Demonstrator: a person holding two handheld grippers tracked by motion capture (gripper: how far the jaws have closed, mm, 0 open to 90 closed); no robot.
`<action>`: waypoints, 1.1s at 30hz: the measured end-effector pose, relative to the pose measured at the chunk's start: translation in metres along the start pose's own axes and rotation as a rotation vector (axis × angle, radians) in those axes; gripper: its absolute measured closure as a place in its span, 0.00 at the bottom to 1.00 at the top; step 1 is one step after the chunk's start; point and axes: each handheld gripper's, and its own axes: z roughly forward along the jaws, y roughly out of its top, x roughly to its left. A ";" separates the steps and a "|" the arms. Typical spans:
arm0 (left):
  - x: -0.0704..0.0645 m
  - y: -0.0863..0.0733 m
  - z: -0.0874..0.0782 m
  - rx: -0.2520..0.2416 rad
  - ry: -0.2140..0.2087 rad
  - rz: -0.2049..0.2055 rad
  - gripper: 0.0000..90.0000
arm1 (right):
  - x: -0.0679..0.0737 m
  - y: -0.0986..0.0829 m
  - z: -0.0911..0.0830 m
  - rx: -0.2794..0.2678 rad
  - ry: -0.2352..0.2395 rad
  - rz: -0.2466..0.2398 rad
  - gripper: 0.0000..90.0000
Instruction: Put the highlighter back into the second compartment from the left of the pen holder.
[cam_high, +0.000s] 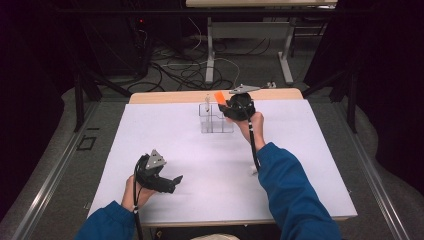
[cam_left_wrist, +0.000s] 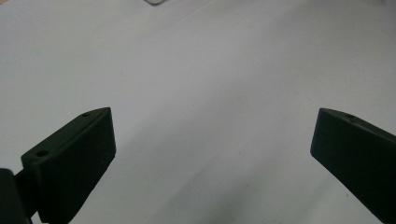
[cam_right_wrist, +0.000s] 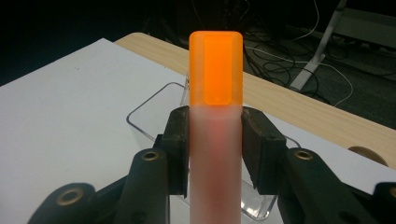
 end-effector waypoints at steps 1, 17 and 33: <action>0.000 0.000 0.000 0.000 0.000 0.001 0.00 | 0.000 0.001 0.001 -0.001 0.000 0.004 0.72; 0.001 0.001 -0.002 0.009 -0.007 0.007 0.00 | 0.006 0.011 0.022 -0.048 -0.039 -0.033 0.72; 0.001 0.000 -0.001 -0.011 0.009 0.003 0.00 | 0.011 0.009 0.040 -0.079 -0.077 -0.051 0.72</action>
